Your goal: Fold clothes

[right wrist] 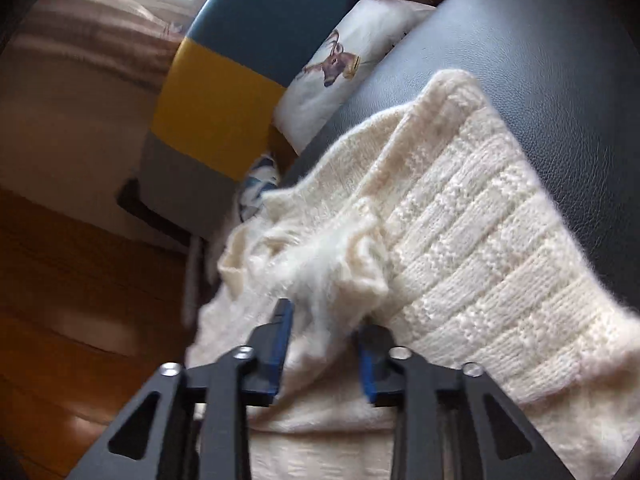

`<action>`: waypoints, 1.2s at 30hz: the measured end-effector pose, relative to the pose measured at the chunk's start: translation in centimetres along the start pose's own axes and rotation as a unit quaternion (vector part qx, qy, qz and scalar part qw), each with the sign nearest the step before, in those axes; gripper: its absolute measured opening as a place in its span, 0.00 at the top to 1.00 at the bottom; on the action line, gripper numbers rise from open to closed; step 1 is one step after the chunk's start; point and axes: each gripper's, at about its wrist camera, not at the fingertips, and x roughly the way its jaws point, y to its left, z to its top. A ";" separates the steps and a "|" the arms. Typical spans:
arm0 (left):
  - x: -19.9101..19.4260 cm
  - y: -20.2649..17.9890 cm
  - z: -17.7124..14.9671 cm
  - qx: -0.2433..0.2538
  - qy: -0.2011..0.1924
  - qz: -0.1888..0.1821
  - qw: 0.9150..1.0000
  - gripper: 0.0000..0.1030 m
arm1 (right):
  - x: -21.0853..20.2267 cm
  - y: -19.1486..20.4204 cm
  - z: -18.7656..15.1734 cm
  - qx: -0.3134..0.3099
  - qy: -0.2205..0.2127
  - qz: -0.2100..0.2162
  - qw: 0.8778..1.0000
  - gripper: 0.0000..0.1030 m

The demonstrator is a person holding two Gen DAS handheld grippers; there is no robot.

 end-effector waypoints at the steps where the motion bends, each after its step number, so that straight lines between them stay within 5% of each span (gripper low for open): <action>1: 0.0 0.1 0.0 -0.004 0.001 -0.006 1.000 0.86 | -0.1 0.0 0.2 0.009 -0.009 0.012 1.000 0.50; 3: -0.4 0.6 -0.3 -0.008 0.000 -0.014 1.000 0.85 | -0.3 0.1 0.6 0.027 -0.024 0.030 0.999 0.41; 6: -0.9 1.3 -0.8 -0.014 -0.002 -0.027 1.000 0.84 | 0.7 0.5 1.2 0.024 -0.032 -0.004 0.999 0.45; 8: -0.7 1.4 -0.7 -0.019 -0.003 -0.025 1.000 0.84 | 1.3 1.6 1.4 -0.014 -0.023 -0.051 0.998 0.68; 9: -0.6 1.0 -0.5 -0.016 -0.007 -0.020 1.000 0.84 | 1.5 2.4 1.3 -0.047 -0.013 -0.074 0.996 0.88; 14: -0.4 -2.4 -0.4 0.065 -0.026 0.000 0.998 0.95 | 0.3 8.3 0.7 -0.238 -0.015 -0.168 0.957 0.91; 18: -0.2 -4.2 -1.8 0.142 -0.001 -0.001 0.990 0.95 | -2.9 9.4 1.7 -0.272 -0.068 -0.188 0.941 0.91; 25: 0.1 -0.5 -3.4 0.092 0.039 0.016 0.995 0.92 | -2.5 1.0 2.2 -0.135 -0.026 -0.176 0.975 0.91; 32: -2.6 2.7 -3.5 -0.019 0.023 -0.060 0.998 0.82 | -3.6 -1.9 2.1 -0.058 -0.035 -0.099 0.993 0.87; 36: -1.8 2.2 -2.9 -0.036 0.029 -0.087 0.995 0.79 | -4.0 -2.4 2.4 -0.013 -0.031 -0.041 0.999 0.65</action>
